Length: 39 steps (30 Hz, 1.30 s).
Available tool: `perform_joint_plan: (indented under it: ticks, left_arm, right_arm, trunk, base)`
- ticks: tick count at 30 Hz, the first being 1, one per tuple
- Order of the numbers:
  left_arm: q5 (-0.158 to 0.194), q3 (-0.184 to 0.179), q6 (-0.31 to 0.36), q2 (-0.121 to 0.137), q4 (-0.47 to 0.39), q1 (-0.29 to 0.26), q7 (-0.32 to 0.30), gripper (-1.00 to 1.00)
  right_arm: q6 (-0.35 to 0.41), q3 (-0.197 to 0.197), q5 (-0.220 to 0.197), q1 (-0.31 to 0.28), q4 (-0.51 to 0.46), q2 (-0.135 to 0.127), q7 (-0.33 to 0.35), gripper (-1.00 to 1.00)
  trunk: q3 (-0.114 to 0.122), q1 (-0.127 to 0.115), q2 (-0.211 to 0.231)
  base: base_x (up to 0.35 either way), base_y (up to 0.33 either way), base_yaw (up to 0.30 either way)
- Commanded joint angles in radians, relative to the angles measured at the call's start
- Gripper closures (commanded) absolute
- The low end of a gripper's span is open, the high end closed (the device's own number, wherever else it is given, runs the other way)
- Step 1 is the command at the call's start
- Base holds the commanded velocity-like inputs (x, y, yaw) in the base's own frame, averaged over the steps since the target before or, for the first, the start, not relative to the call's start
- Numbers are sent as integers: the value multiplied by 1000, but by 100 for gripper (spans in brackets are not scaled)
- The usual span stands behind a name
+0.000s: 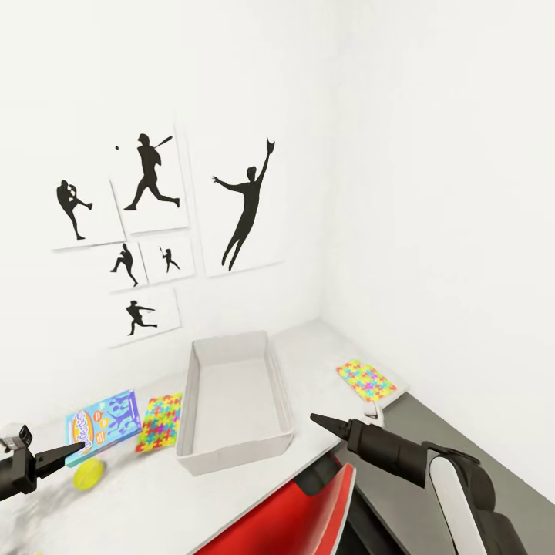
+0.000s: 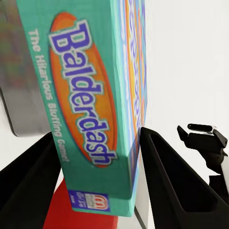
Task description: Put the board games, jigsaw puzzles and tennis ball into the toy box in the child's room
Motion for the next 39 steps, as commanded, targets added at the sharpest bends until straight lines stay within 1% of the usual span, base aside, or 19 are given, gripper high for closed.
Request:
perform_joint_plan:
  ticks: [1,27,39]
  left_arm:
    - [-1,0,11,0,0,-1,-4,100]
    - [-1,0,11,1,0,-1,-4,100]
    - [-1,0,11,0,0,-1,-4,100]
  right_arm:
    - [5,-2,6,-1,0,1,8,-100]
    - [4,-1,10,-1,0,1,7,-100]
    - [3,-1,11,-1,0,1,6,-100]
  trunk:
    - [-2,1,-2]
    - [-2,1,-2]
    - [-2,1,-2]
  base:
    - [95,0,0]
    - [55,0,0]
    - [9,0,0]
